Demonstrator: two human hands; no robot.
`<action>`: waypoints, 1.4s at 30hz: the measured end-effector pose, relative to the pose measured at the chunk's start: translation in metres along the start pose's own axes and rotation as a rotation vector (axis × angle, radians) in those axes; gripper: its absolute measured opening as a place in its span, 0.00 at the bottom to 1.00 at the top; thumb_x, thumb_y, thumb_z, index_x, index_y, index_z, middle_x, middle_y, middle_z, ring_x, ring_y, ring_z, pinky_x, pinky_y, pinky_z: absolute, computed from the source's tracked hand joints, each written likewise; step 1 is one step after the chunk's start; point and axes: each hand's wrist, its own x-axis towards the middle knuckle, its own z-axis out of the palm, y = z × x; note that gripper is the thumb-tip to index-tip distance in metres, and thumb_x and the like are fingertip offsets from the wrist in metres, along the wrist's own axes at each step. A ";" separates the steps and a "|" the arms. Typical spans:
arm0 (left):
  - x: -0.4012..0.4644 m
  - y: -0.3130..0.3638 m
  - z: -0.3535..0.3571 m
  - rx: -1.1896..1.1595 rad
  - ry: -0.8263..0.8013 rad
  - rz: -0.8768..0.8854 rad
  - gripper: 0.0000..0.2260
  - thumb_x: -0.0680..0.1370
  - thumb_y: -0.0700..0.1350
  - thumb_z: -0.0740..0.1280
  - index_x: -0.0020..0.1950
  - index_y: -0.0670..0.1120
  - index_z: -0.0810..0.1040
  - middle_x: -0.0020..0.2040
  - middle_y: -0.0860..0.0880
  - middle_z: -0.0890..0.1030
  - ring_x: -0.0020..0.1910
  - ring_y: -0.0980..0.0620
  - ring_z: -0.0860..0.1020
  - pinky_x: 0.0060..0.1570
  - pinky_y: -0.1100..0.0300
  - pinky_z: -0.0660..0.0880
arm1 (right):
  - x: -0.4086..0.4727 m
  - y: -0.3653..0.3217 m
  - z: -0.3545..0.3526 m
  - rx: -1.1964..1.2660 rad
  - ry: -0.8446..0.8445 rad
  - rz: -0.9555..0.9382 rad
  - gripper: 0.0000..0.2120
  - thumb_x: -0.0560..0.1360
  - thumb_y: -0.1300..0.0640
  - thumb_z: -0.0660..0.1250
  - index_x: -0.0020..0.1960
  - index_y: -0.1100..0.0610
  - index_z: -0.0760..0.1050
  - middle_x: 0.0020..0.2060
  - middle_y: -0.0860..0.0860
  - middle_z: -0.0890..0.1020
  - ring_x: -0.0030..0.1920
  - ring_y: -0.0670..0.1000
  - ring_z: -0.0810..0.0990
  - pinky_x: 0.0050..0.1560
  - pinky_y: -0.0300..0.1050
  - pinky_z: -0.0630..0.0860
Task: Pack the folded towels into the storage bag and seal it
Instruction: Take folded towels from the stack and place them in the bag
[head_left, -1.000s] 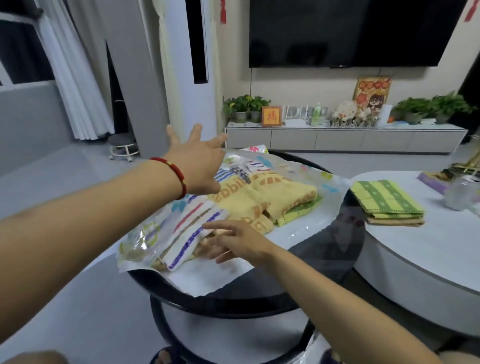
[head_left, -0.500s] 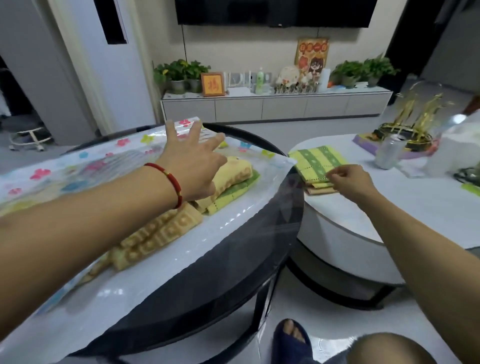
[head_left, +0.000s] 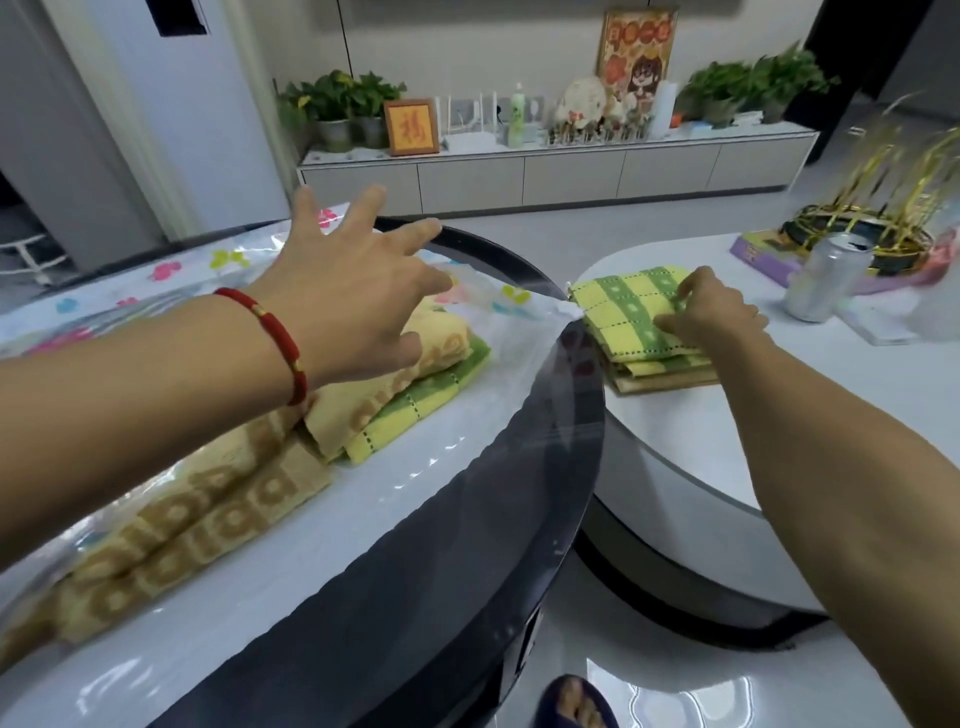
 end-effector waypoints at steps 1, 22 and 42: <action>0.000 0.000 0.000 -0.005 -0.003 -0.007 0.26 0.74 0.60 0.65 0.72 0.62 0.68 0.79 0.51 0.58 0.77 0.38 0.53 0.66 0.26 0.57 | 0.003 -0.001 -0.002 -0.019 0.001 -0.018 0.22 0.73 0.43 0.76 0.59 0.47 0.69 0.54 0.58 0.79 0.63 0.65 0.73 0.61 0.59 0.65; -0.156 -0.102 -0.052 0.342 -0.204 -0.264 0.23 0.73 0.54 0.67 0.68 0.53 0.72 0.73 0.54 0.68 0.76 0.35 0.54 0.62 0.22 0.58 | -0.255 -0.017 -0.140 0.749 -1.226 -0.343 0.20 0.70 0.59 0.79 0.62 0.59 0.84 0.59 0.64 0.85 0.47 0.59 0.88 0.43 0.51 0.86; -0.159 -0.093 -0.066 0.138 -0.084 -0.199 0.31 0.72 0.58 0.69 0.73 0.53 0.67 0.81 0.50 0.53 0.78 0.34 0.48 0.65 0.22 0.54 | -0.331 -0.159 0.007 0.880 -0.531 -0.359 0.09 0.81 0.64 0.64 0.56 0.63 0.83 0.46 0.55 0.85 0.36 0.49 0.83 0.37 0.44 0.82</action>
